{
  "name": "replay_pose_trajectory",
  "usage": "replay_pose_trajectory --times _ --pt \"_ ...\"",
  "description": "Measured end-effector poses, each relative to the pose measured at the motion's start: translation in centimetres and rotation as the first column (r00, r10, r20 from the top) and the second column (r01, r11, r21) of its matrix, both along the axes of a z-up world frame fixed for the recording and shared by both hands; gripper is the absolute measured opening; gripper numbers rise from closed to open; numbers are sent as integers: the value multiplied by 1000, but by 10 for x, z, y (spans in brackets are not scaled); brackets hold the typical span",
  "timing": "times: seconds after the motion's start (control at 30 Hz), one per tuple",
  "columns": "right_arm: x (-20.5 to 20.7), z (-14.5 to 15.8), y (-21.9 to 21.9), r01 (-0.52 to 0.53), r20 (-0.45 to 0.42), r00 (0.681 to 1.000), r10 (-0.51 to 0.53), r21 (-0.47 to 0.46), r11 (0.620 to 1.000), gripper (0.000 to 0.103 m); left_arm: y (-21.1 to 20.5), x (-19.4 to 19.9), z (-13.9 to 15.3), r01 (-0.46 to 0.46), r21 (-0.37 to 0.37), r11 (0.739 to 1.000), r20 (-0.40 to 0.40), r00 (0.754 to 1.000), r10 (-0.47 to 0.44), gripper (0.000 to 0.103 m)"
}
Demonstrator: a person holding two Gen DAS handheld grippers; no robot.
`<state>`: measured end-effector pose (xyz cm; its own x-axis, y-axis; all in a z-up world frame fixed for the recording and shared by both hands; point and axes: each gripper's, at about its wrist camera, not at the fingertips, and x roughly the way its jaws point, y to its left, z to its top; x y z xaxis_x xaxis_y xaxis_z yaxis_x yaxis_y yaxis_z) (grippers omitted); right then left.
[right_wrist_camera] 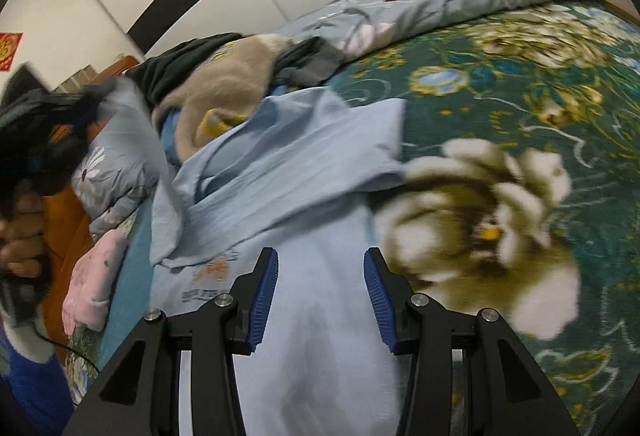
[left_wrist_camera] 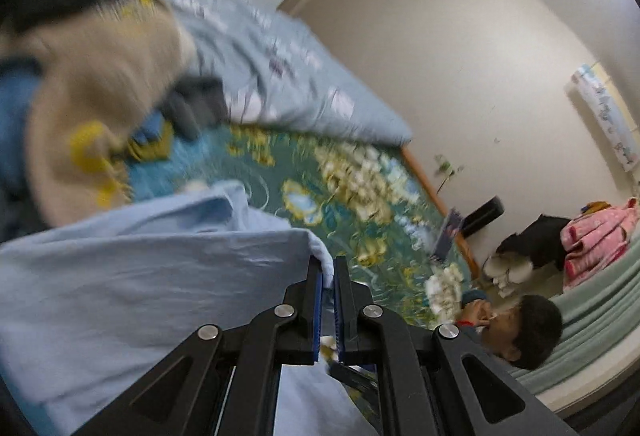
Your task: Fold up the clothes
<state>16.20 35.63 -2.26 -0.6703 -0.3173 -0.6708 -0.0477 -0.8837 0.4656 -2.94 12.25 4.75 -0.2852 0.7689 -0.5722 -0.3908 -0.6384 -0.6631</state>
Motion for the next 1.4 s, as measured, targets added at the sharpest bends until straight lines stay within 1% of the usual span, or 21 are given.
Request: replay_pose_trajectory --times 0.17,0.27,0.33,0.4,0.47,0.5,0.53,0.57,0.63,0.67,0.7,0.73,0.8,0.83,0.9,0.97,1.13,1.2,1.23,1.3,1.4 --pt "2 -10 16 21 22 1000 -21 -3 1000 46 31 -24 -55 20 -74 997 84 996 -14 7" --pt "-3 -15 18 20 38 999 -20 0 1000 46 36 -34 -77 17 -82 997 122 992 -7 14" --pt "-7 -17 19 15 42 999 -15 -2 1000 46 32 -37 -85 17 -69 997 154 988 -6 39" --pt "-12 -16 16 2 38 999 -2 -4 1000 46 17 -26 -77 19 -45 999 131 991 -12 45" --pt "-17 -13 12 -21 26 999 21 3 1000 46 0 -14 -66 19 -22 1000 99 995 -17 46" --pt "-20 -10 8 -36 16 999 36 7 999 46 -14 -4 -58 -1 -26 1000 57 998 3 50" --pt "-25 -7 5 -49 7 999 49 12 999 46 -32 8 -49 -32 -35 999 2 999 32 58" --pt "-30 -4 3 -62 -1 998 62 17 998 46 -51 22 -42 -83 -64 995 -60 995 79 62" --pt "-44 1 -3 -85 -12 996 85 30 996 46 -93 55 -34 -238 -170 956 -208 957 201 69" --pt "-51 2 -5 -91 -11 996 91 34 995 46 -110 70 -35 -311 -230 922 -265 932 248 69" --pt "-60 3 -7 -97 -10 995 97 40 995 46 -126 85 -39 -380 -290 878 -314 905 288 70" --pt "-69 4 -10 -103 -9 995 104 46 994 46 -139 96 -45 -422 -330 845 -333 889 314 70" --pt "-88 5 -16 -117 0 993 117 59 991 46 -159 111 -63 -463 -385 799 -331 877 348 70" --pt "-99 4 -18 -120 13 993 119 72 990 46 -165 115 -70 -464 -399 791 -322 878 354 70" --pt "-117 0 -22 -115 38 993 111 101 988 46 -168 117 -84 -472 -456 755 -309 879 363 70" --pt "-130 -7 -19 -84 68 995 77 104 991 46 -171 118 -90 -491 -480 727 -327 869 371 70" --pt "-141 -22 -17 -37 120 992 32 40 999 46 -181 109 -99 -563 -433 704 -300 827 476 70" --pt "-141 -23 -22 -39 121 992 33 53 998 43 -183 107 -103 -577 -419 701 -286 817 501 70" --pt "-140 -23 -25 -40 121 992 32 61 997 40 -184 105 -106 -576 -418 703 -279 818 504 70" --pt "-141 -22 -27 -42 128 991 35 53 998 16 -184 104 -111 -570 -424 704 -267 821 504 70" --pt "-141 -19 -31 -53 126 991 48 31 998 7 -184 102 -112 -571 -417 707 -263 821 507 70"
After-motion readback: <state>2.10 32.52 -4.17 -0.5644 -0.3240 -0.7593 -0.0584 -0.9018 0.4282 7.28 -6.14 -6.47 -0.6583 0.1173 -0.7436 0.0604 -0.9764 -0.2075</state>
